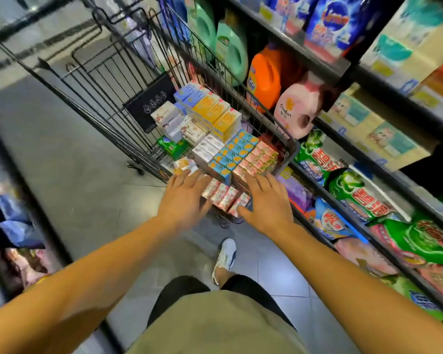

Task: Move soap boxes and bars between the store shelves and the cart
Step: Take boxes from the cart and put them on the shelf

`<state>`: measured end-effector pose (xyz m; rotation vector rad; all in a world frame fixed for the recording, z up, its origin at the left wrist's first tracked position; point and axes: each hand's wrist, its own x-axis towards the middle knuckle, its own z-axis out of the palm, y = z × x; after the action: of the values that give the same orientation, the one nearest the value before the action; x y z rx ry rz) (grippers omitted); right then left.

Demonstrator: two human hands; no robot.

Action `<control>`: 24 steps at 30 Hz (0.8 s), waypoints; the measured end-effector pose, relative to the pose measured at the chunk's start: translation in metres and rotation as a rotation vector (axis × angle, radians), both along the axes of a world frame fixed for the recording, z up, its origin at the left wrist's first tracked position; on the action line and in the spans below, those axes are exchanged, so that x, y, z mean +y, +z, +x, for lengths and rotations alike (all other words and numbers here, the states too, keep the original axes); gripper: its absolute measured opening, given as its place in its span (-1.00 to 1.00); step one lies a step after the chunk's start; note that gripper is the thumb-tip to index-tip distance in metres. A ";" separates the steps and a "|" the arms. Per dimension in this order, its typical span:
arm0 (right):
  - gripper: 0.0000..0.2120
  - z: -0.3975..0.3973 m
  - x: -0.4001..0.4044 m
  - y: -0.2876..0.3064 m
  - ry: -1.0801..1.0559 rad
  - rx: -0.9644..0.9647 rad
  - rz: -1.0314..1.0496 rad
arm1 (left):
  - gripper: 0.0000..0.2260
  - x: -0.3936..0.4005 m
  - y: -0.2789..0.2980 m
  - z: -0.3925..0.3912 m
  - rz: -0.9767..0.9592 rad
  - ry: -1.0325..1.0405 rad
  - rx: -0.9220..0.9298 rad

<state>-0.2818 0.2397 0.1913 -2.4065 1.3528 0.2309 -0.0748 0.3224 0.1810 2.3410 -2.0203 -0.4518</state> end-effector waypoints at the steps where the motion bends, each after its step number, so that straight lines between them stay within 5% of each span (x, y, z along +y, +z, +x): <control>1: -0.19 0.008 -0.010 0.000 -0.006 0.000 0.010 | -0.45 -0.010 0.001 0.008 0.002 -0.002 0.001; 9: -0.21 0.069 -0.074 -0.021 -0.094 -0.042 0.094 | -0.44 -0.090 -0.009 0.082 0.002 -0.056 0.069; 18: -0.25 0.144 -0.152 -0.066 -0.403 -0.066 0.253 | -0.46 -0.223 -0.072 0.166 0.153 -0.178 0.218; 24: -0.24 0.185 -0.199 -0.121 -0.646 -0.081 0.354 | -0.39 -0.286 -0.120 0.191 0.183 -0.084 0.354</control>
<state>-0.0969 0.0402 0.0702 -1.5829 1.7888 0.1732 0.1158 0.0361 0.0614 2.0803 -1.9815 -1.0129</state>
